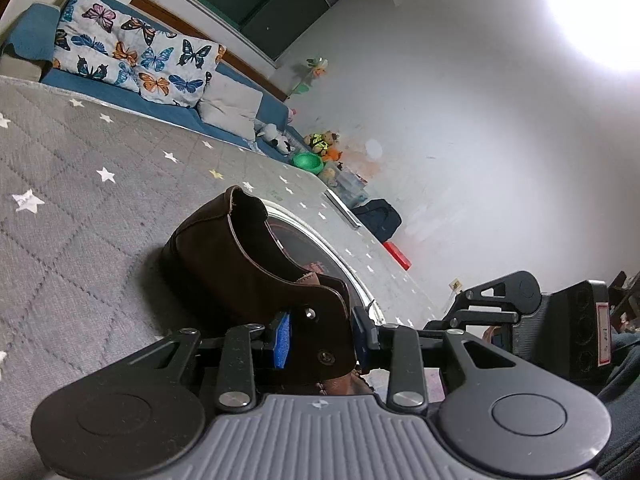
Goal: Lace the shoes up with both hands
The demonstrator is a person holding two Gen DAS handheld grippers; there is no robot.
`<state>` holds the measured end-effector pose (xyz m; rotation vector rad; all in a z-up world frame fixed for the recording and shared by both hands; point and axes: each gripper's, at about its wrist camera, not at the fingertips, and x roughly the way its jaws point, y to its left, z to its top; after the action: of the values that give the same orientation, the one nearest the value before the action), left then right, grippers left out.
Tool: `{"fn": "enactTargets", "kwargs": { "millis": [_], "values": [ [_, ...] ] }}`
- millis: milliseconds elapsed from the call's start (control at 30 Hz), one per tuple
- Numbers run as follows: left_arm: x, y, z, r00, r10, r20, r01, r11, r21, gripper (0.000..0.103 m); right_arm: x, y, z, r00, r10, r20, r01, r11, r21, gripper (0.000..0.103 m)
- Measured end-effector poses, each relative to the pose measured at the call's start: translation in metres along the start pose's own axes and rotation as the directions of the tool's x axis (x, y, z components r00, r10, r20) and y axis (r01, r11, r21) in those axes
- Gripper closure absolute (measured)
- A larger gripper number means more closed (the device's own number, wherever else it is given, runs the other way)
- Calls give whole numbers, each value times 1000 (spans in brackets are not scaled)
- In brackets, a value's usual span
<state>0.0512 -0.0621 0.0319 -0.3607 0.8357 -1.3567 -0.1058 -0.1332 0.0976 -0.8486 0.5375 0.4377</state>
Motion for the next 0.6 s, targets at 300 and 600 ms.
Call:
{"fn": "enactTargets", "kwargs": {
  "millis": [300,600],
  "values": [
    [2,0,2,1000,6,0,-6,1000,-4,66,4,1,2,1000,8,19,-8,1000,-2,102],
    [-4,-17,-7,997,82,-1,-82,996,43,65,18,4,9,999,30,37,-30,1000,4,102]
  ]
}}
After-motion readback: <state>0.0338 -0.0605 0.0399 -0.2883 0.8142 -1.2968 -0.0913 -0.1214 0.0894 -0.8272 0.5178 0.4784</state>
